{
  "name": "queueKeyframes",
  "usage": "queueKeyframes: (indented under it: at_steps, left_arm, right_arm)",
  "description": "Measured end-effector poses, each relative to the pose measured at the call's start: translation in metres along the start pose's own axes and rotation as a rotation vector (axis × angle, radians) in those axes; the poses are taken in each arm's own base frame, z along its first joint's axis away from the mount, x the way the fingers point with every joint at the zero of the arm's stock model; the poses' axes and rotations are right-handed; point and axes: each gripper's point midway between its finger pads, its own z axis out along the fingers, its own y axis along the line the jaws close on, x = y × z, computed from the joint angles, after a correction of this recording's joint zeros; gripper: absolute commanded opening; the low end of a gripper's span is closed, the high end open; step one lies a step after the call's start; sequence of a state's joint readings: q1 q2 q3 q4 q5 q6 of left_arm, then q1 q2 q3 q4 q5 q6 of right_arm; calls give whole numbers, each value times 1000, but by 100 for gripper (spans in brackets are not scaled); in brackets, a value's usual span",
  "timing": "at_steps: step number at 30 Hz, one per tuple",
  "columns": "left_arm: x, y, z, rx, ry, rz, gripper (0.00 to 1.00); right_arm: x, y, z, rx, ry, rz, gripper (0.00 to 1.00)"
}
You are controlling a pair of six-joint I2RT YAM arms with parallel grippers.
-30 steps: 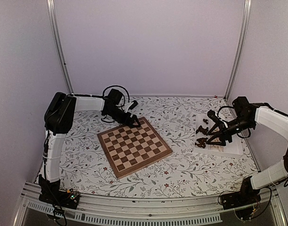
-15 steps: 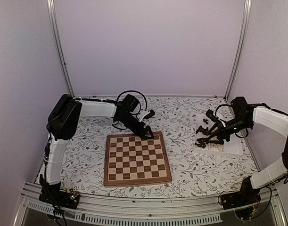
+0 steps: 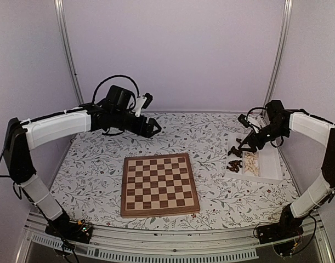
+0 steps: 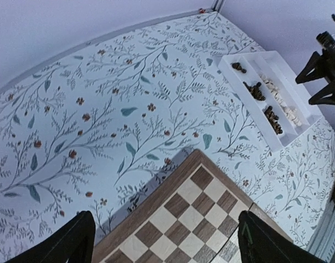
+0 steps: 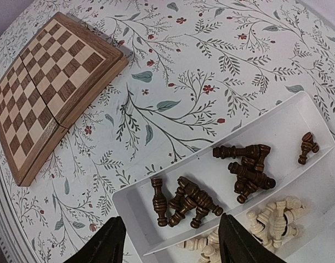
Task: Set up the chess pieces on the board
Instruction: Move the chessboard to the center of the board.
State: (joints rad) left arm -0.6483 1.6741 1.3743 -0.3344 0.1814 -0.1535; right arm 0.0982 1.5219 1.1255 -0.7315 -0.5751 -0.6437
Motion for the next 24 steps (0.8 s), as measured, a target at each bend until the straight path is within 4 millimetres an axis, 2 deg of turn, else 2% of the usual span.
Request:
queueKeyframes:
  at_steps: [2,7,9,11,17,24]
  left_arm:
    - [35,10,-10,-60,53,-77,99]
    - [134,29,-34,-185,232,-274,99]
    - [165,32,-46,-218,282,-345,99]
    - [186,33,-54,-236,310,-405,97]
    - [228,32,-60,-264,388,-542,96]
    - [246,29,-57,-265,435,-625,94]
  right_arm:
    - [3,-1,4,-5,10,22,62]
    - [4,-2,7,-12,15,47,63]
    - [3,-4,8,-10,10,51,63]
    - [3,-5,9,-8,7,53,62]
    - [7,-12,14,17,27,78,61]
    - [7,-16,14,38,31,86,60]
